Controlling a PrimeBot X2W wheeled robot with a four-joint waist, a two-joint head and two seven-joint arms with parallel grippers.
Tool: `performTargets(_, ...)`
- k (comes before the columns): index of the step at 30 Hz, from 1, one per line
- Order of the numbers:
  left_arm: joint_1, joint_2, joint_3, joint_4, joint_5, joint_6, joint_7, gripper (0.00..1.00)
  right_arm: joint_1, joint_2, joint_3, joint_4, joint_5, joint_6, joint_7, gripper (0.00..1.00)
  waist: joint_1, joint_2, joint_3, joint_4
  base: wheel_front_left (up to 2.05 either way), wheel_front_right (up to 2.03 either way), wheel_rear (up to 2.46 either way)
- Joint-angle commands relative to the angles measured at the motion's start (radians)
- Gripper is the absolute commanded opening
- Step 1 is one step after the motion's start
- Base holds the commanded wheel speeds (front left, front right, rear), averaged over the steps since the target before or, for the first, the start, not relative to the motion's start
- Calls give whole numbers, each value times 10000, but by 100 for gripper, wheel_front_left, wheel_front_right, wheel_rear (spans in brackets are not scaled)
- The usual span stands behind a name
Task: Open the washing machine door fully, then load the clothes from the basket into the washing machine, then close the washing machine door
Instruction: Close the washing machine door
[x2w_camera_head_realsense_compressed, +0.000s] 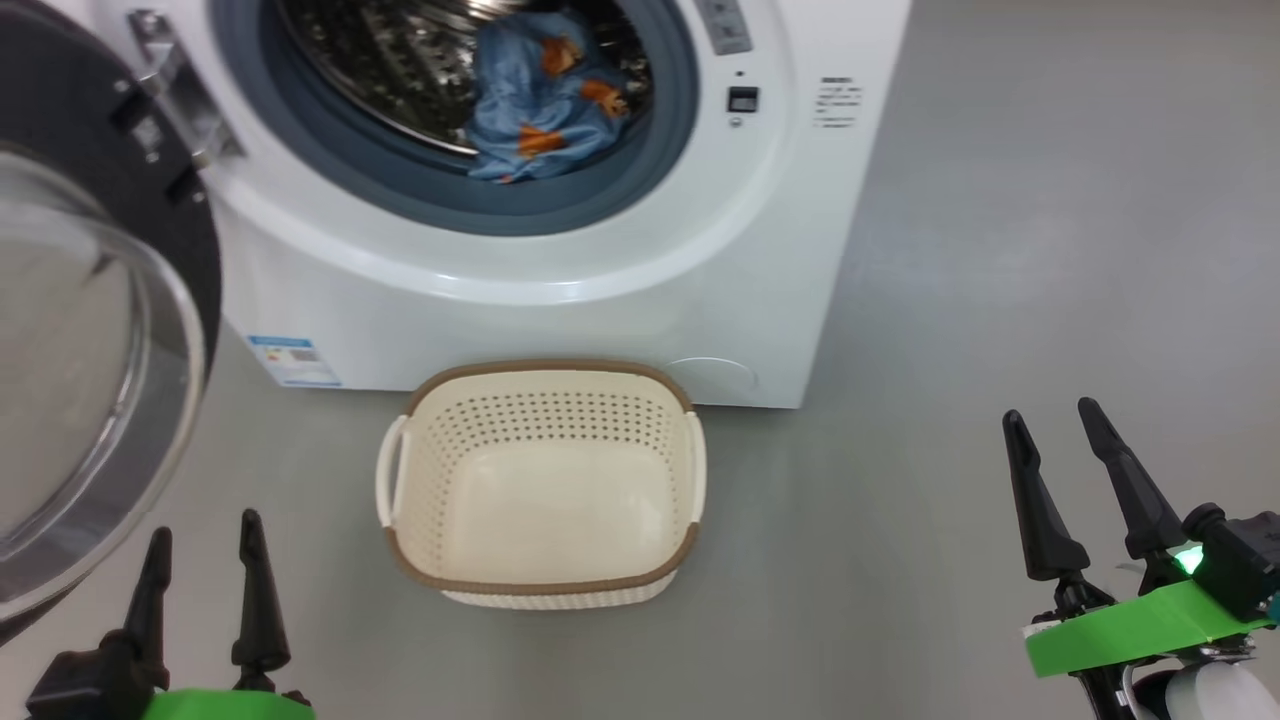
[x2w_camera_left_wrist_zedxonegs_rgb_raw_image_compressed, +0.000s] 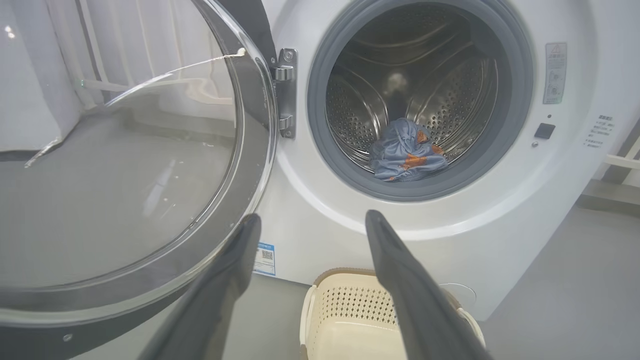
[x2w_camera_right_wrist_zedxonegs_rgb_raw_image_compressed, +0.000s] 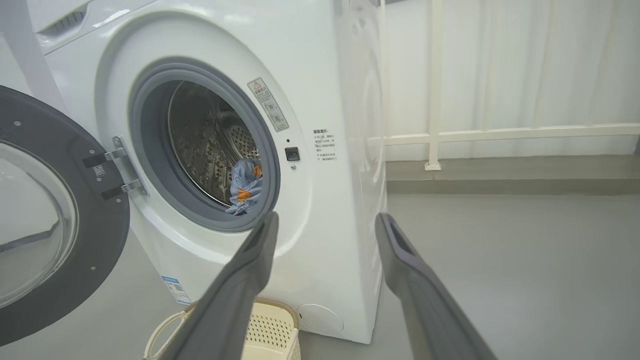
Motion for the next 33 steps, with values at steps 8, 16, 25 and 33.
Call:
performTargets(8,61,-8,347,-351,117,-21,-65,100,-132,-408,303,-217,42,44,-80,100,0,0,142,1752,0,0,0)
performTargets(16,115,-56,373,-313,30,-21,-65,100,-201,-523,458,-187,58,44,-80,100,0,0,279,2929,0,0,0)
performTargets(25,198,-64,139,-260,-554,154,-65,100,-245,-779,611,-124,82,44,-80,100,0,0,230,4282,0,0,0)
performTargets(33,390,-65,82,-393,-716,326,-65,100,-209,-828,795,-72,102,44,-80,100,0,0,114,5004,0,0,0)
